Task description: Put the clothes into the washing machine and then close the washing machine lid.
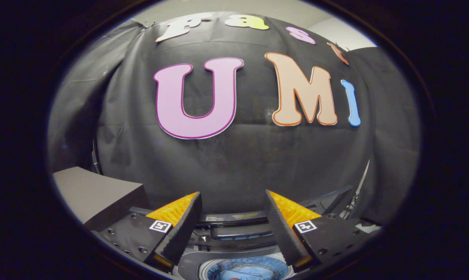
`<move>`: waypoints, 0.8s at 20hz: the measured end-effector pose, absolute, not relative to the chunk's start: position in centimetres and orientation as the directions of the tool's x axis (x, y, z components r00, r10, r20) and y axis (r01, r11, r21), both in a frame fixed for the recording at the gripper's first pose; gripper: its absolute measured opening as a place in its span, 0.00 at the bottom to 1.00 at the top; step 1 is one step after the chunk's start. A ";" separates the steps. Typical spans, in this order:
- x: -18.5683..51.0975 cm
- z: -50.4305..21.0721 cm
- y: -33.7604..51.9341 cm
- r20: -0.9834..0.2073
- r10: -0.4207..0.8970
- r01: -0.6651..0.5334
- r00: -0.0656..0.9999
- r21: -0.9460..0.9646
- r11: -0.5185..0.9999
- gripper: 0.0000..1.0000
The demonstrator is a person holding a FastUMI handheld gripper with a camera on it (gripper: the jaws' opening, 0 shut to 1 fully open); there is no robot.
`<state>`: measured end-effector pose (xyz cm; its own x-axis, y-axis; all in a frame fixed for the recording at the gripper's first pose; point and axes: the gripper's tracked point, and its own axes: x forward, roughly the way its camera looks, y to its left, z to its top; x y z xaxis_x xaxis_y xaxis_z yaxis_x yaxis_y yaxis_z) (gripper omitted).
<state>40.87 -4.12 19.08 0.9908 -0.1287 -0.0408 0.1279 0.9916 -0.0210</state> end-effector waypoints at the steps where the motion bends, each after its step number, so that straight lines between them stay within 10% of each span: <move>1: 40.7 19.1 -4.1 -0.042 -0.129 0.128 0.991 -0.023 0.991 0.98; 16: 36.7 17.8 -4.1 -0.024 -0.119 0.118 0.993 -0.024 0.993 0.98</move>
